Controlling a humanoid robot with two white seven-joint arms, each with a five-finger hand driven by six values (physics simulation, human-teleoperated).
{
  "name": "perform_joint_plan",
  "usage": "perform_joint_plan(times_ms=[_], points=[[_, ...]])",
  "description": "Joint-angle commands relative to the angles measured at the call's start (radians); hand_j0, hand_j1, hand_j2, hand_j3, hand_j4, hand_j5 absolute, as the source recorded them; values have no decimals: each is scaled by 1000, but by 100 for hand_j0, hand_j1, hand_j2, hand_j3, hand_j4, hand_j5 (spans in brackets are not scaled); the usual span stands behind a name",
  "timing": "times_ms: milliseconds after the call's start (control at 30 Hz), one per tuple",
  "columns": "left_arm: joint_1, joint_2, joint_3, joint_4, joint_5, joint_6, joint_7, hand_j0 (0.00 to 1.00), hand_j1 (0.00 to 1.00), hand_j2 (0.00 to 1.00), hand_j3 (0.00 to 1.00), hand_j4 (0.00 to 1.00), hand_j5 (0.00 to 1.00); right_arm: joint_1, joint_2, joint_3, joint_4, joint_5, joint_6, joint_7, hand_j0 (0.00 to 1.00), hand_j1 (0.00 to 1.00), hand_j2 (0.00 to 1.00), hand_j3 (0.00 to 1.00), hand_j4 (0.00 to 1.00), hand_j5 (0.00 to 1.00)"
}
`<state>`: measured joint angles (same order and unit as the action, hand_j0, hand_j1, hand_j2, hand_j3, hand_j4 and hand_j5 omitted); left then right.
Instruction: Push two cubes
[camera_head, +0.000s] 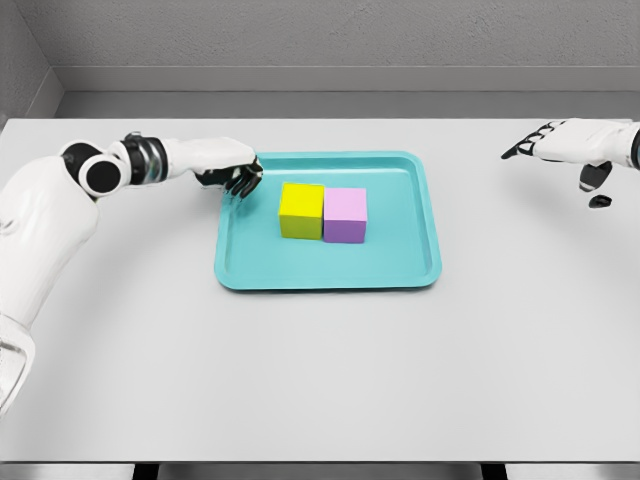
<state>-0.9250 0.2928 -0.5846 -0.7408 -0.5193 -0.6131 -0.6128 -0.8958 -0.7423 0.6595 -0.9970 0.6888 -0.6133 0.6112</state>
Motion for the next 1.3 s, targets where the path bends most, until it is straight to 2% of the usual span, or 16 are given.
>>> perform_joint_plan(times_ms=[0,300,433,467,833,900,933,967,1000,1033,1067,1267], points=[[0,-52,40,0,2,2,2,2,2,2,2,2,2,0,-2,0,0,-3,2,0,100,100,100,100,100,100],[-21,-110,31,12,-10,2,2,1,1,1,1,1,1,0,-3,-1,-2,-2,2,0,100,100,100,100,100,100],[-21,-138,8,15,-143,2,2,1,1,1,1,1,1,0,-5,-1,-2,-2,2,0,100,100,100,100,100,100],[-21,-138,8,18,-146,9,2,1,1,1,1,1,1,0,-5,-1,-2,-2,2,0,100,100,100,100,100,100],[-51,-113,29,1,-130,2,2,2,2,2,2,2,2,0,-3,-3,-3,-2,2,0,100,100,100,100,100,100],[-63,-60,31,6,-73,2,2,2,2,2,2,2,2,0,-5,-3,-3,-2,2,0,100,100,100,100,100,100],[-63,-29,26,8,-74,2,2,2,2,2,2,2,2,0,-5,-3,-3,-2,2,0,100,100,100,100,100,100],[-61,-4,16,12,-82,2,2,2,2,2,2,2,2,0,-5,-3,-3,-2,2,0,100,100,100,100,100,100],[-60,11,-24,11,-85,2,2,2,2,2,2,2,2,0,-5,-3,-3,-2,2,0,100,100,100,100,100,100],[-58,12,-96,11,-85,2,2,2,2,2,2,2,2,-2,-5,-3,-3,-2,2,0,100,100,100,100,100,100],[-52,12,-133,6,-84,2,2,2,2,2,2,2,2,0,-3,-3,-3,-2,2,0,100,100,100,100,100,100],[-49,12,-139,6,-73,2,2,2,2,2,2,2,2,0,-3,-3,-3,-2,2,0,100,100,100,100,100,100]])
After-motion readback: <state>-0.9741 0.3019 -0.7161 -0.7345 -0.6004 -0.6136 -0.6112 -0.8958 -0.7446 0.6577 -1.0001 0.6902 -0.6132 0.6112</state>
